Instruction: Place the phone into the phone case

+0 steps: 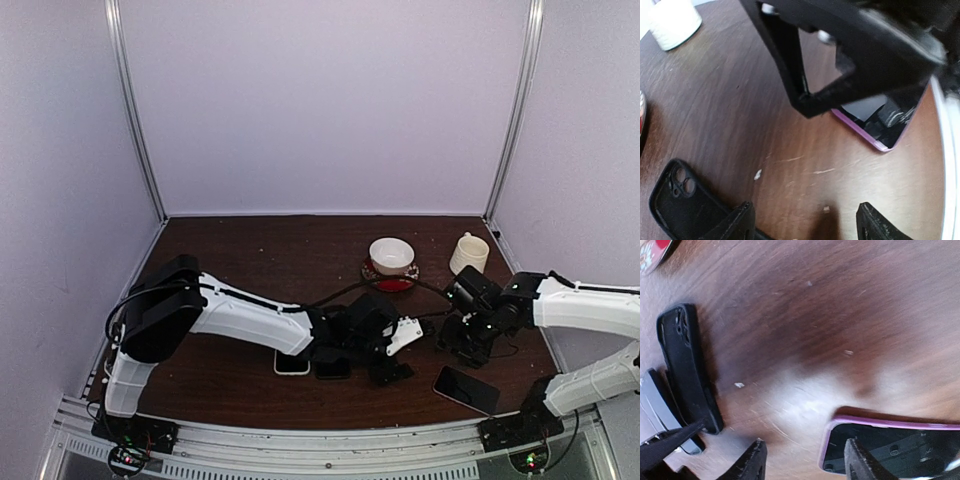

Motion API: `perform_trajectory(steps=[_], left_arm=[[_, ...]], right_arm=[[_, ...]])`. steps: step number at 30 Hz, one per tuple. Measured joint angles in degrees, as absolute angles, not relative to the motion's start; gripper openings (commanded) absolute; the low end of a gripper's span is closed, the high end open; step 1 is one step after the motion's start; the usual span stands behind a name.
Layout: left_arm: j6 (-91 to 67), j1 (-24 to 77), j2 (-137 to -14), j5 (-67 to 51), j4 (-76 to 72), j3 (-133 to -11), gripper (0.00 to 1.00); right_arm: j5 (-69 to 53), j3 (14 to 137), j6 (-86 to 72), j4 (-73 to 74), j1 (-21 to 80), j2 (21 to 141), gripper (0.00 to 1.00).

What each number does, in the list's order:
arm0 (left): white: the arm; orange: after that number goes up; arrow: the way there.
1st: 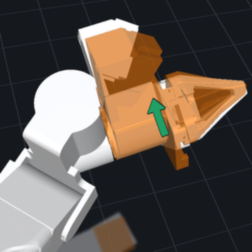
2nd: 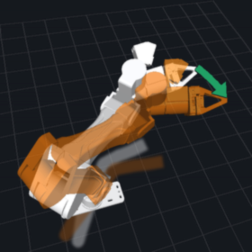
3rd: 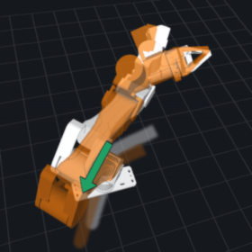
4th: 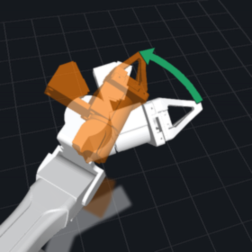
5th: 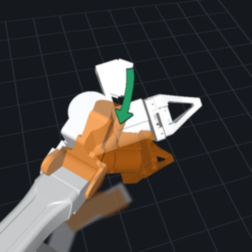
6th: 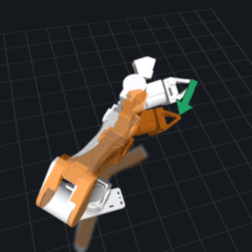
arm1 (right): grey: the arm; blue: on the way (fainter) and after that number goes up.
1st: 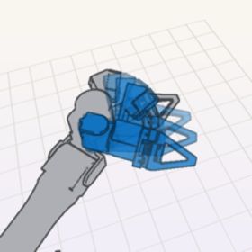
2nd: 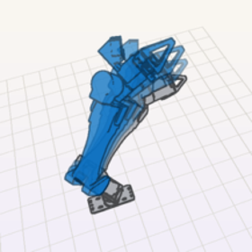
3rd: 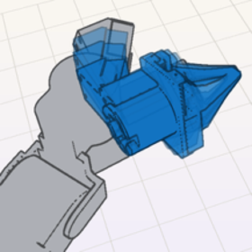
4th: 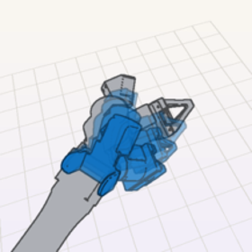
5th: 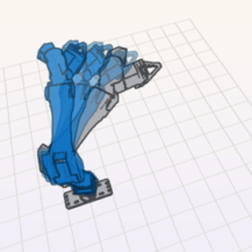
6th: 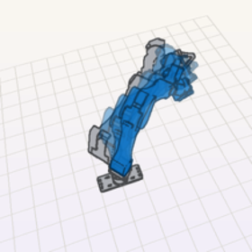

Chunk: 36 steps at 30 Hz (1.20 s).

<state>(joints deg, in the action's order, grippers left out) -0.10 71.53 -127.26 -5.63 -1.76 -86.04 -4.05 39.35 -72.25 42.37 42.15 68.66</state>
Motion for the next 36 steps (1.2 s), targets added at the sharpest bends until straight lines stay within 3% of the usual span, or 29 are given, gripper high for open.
perform_trajectory(steps=[3, 4, 6, 8, 12, 18, 24, 28, 36], left_arm=[[-0.97, 71.66, -126.76, -8.32, -1.58, -86.19, 0.7], [-1.1, 71.68, -126.89, -9.34, -1.15, -86.7, 0.68], [-1.93, 71.7, -127.92, -10.87, 0.27, -88.92, 0.66], [-3.44, 71.75, -130.19, -12.03, 1.74, -93.14, 0.66], [-5.67, 71.96, -134.13, -14.15, 2.59, -99.07, 0.77], [1.67, 72.77, -137.03, -17.32, 2.74, -101.03, 0.9], [16.8, 72.97, -140.38, -21.61, 8.05, -105.78, 0.9], [18.22, 72.69, -139.98, -23.11, 7.27, -103.81, 0.87], [13.91, 71.29, -137.73, -22.65, 7.18, -101.01, 0.85]], right_arm=[[-1.45, 39.72, -71.92, 49.69, 42.15, 65.67, 0.81], [-0.45, 39.59, -72.71, 51.75, 42.15, 64.69, 0.92], [2.37, 37.28, -75.09, 55.61, 42.15, 60.27, 0.99], [4.67, 33.41, -78.98, 56.8, 42.15, 54.85, 0.99], [9.32, 26.7, -88.64, 58.74, 42.15, 47.62, 1.0], [12.84, 23.42, -101.03, 57.84, 42.0, 47.72, 1.0], [14.13, 19.75, -106.45, 55.37, 41.98, 45.91, 0.98], [13.85, 21.21, -105.71, 55.77, 41.98, 45.84, 0.94], [6.59, 30.68, -97.3, 44.82, 42.98, 63.42, 0.95]])
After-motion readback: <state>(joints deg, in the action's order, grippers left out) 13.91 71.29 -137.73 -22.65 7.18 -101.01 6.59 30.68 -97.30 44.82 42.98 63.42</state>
